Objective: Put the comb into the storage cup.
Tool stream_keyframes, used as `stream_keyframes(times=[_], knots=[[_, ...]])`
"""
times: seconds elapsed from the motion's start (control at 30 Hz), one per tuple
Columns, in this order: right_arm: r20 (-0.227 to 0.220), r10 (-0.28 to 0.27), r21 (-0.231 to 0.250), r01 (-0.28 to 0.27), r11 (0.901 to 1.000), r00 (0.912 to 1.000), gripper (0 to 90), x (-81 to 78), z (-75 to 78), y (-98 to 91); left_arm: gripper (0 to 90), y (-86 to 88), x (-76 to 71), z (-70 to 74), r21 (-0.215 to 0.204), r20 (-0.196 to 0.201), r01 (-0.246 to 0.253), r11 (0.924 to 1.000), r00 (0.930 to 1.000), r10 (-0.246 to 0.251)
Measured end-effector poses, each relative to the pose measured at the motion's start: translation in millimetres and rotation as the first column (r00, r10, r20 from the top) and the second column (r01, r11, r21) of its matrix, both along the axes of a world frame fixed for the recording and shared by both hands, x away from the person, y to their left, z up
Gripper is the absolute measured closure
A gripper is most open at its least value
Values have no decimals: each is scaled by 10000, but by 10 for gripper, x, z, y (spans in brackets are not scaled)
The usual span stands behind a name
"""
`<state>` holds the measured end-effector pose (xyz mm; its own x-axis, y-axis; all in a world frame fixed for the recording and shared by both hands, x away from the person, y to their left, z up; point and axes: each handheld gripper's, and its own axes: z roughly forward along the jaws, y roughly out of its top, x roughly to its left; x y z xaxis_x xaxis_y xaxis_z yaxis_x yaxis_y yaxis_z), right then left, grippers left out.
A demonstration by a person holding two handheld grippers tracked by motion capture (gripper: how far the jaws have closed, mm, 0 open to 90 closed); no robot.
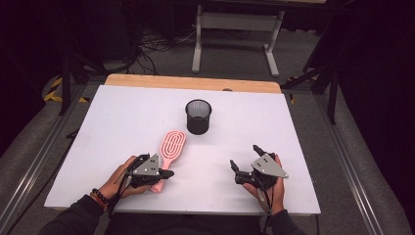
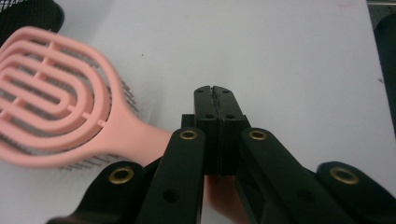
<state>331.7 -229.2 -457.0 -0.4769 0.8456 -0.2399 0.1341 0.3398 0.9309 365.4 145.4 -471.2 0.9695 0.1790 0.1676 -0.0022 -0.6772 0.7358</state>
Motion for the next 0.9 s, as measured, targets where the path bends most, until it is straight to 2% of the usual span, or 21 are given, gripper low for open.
stream_keyframes(times=[0.17, 0.33, 0.43, 0.6, 0.77, 0.9], knots=[[-87, -10, 19, 10, 10000, 10000, 100, 10, -10, -5, 897, 75, 3, -18, 96, -124, -123, 9999, 9998, 124], [-145, 124, 7, -124, 9999, 9998, 102, 4, -11, 13, 898, 148, 8, -14, -18, -259, -321, 9995, 9991, 321], [-206, 164, -29, -165, 9999, 9997, 103, 5, -14, 19, 898, 170, 17, -8, 170, -200, -359, 9992, 9991, 362], [-209, 184, 2, -184, 9998, 9996, 103, 8, -16, 13, 898, 215, 42, -4, 134, -334, -525, 9985, 9980, 529], [-233, 228, 26, -227, 9997, 9995, 103, 7, -15, 14, 898, 230, 46, 19, 139, -192, -688, 9975, 9974, 690], [-26, 175, 109, -175, 9998, 9998, 109, -11, 3, 10, 897, 301, 65, 115, -364, -323, -909, 9952, 9954, 898]])
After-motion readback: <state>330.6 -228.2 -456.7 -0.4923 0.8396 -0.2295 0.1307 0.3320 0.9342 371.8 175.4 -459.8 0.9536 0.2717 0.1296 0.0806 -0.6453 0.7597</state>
